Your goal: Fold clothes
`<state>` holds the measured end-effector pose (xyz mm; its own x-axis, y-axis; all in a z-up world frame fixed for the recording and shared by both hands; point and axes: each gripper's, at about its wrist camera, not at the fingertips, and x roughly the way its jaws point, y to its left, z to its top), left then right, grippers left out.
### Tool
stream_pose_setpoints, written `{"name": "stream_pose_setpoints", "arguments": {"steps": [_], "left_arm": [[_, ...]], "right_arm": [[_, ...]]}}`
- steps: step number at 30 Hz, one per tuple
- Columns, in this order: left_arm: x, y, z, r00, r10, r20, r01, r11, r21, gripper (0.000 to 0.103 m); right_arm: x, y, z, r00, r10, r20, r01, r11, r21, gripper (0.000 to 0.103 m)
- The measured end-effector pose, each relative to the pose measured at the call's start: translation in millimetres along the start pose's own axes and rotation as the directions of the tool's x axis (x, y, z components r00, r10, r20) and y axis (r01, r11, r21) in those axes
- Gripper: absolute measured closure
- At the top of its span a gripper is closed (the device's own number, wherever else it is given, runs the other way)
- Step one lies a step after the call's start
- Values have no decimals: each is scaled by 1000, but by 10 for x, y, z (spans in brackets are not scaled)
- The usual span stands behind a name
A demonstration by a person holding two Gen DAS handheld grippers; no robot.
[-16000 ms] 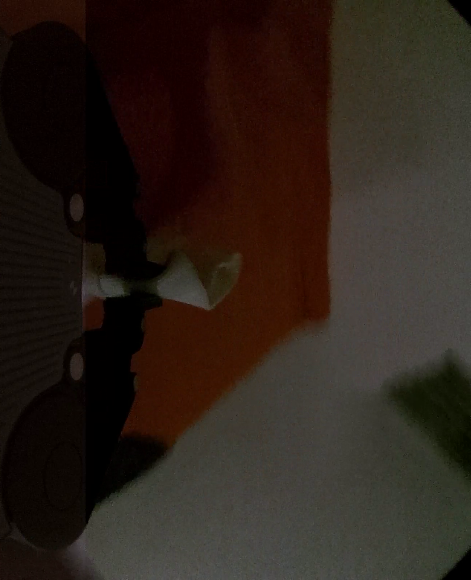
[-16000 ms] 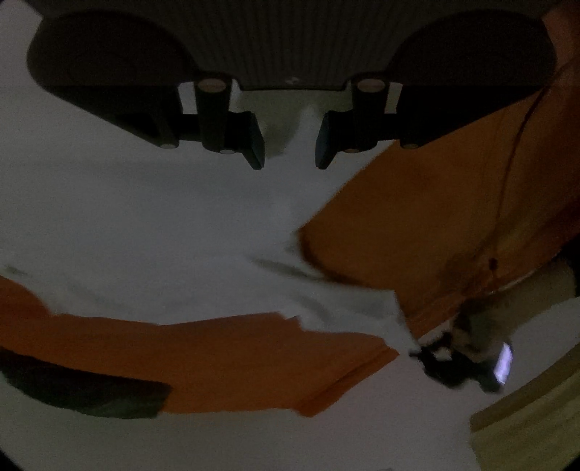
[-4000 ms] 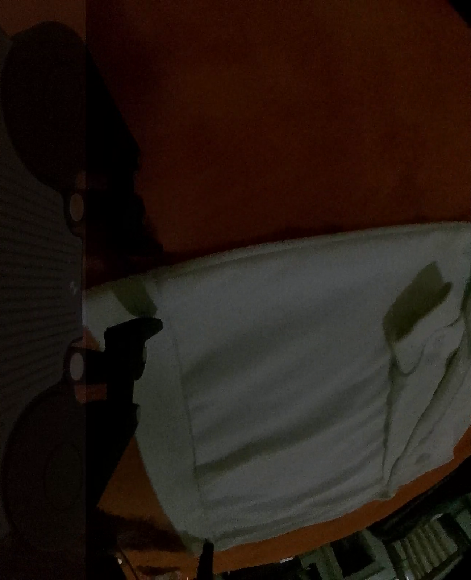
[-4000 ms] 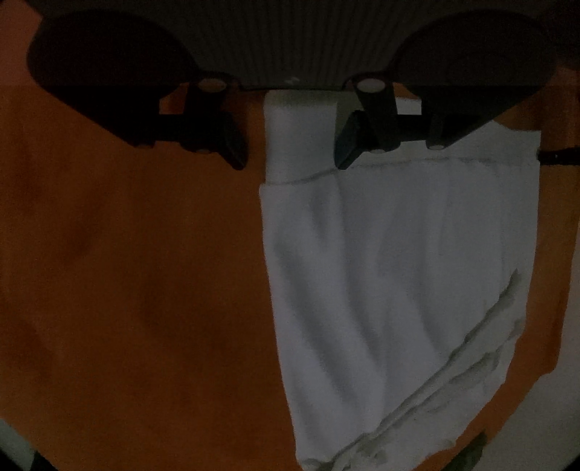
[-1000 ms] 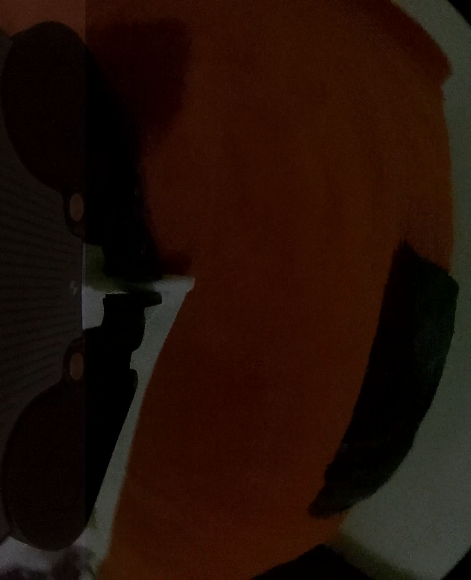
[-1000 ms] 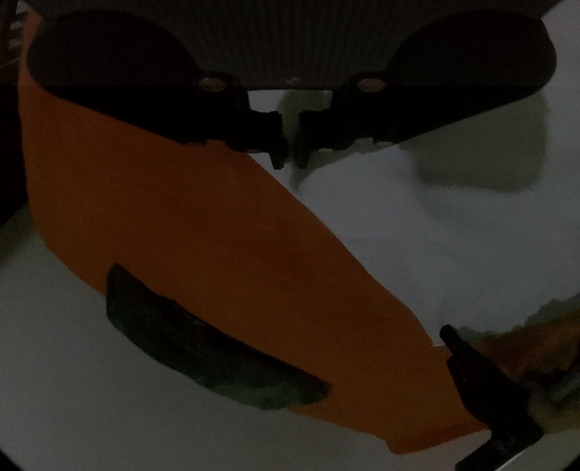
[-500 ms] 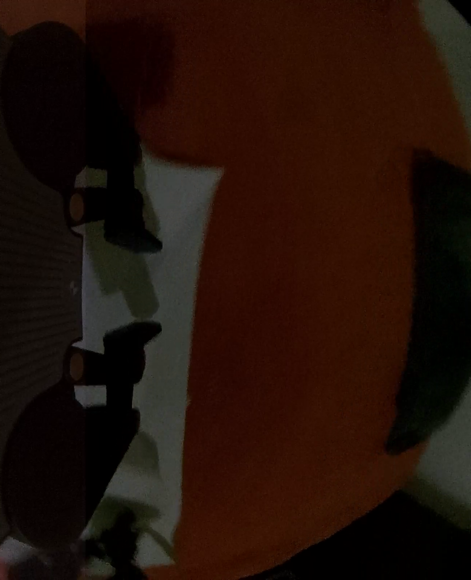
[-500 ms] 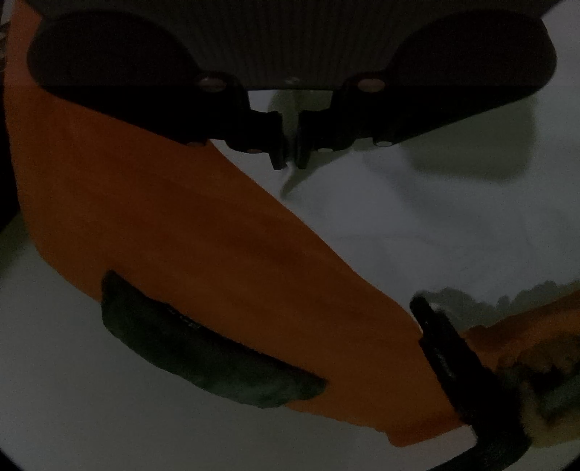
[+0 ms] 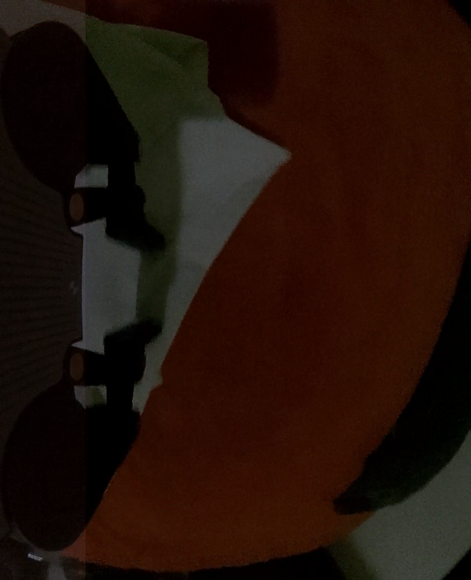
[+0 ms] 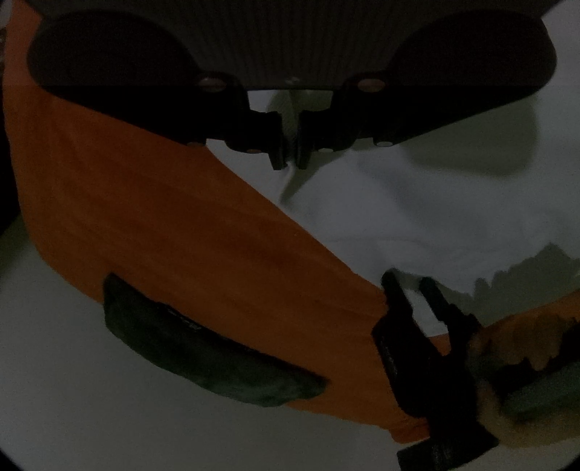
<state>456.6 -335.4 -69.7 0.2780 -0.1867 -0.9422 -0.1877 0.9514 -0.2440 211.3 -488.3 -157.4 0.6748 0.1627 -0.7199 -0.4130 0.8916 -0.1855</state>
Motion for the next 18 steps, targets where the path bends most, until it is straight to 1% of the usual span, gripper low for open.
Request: {"name": "stream_pose_setpoints", "arguments": {"steps": [1,2,3,4,5,7,9,11,12,13,15,16,17,18], "left_arm": [[15,7,-55,1000,-2,6,2,1000,-16,93],[9,21,-104,1000,-11,15,11,999,-31,100],[-3,35,-151,999,-20,25,21,999,-46,100],[-19,60,-150,998,-45,33,48,996,-69,101],[-83,99,-178,995,-80,58,86,992,-94,101],[-258,159,-230,985,-130,110,142,984,-106,101],[-480,274,-273,971,-173,163,193,974,-117,102],[-657,354,-335,963,-192,188,220,965,-142,101],[-695,363,-353,962,-193,193,223,963,-150,101],[-682,338,-383,962,-195,189,222,965,-136,101],[-621,256,-390,967,-199,161,214,973,-85,98],[-550,190,-399,973,-190,128,198,979,-53,80],[-507,166,-414,980,-167,112,172,984,-36,48],[-531,167,-446,981,-143,128,147,989,-22,35]], "right_arm": [[5,-7,6,1000,-2,0,2,1000,0,95],[11,-13,13,1000,-4,1,4,1000,0,95],[16,-20,19,1000,-5,1,5,1000,1,95],[8,-20,21,1000,-8,3,8,1000,1,95],[-2,-19,23,1000,-11,6,11,1000,1,95],[-24,-17,32,1000,-20,17,20,1000,2,95],[-77,-14,51,999,-25,38,25,1000,2,95],[-138,-38,72,997,-38,73,38,999,-2,95],[-152,-59,90,995,-43,87,43,999,5,95],[-167,-80,108,994,-48,102,47,999,12,95],[-61,-83,162,995,-64,74,63,998,11,95],[3,-82,191,996,-72,56,72,997,10,94],[85,-84,206,996,-80,34,79,997,13,91],[187,-93,205,996,-84,7,84,996,23,86]]}}
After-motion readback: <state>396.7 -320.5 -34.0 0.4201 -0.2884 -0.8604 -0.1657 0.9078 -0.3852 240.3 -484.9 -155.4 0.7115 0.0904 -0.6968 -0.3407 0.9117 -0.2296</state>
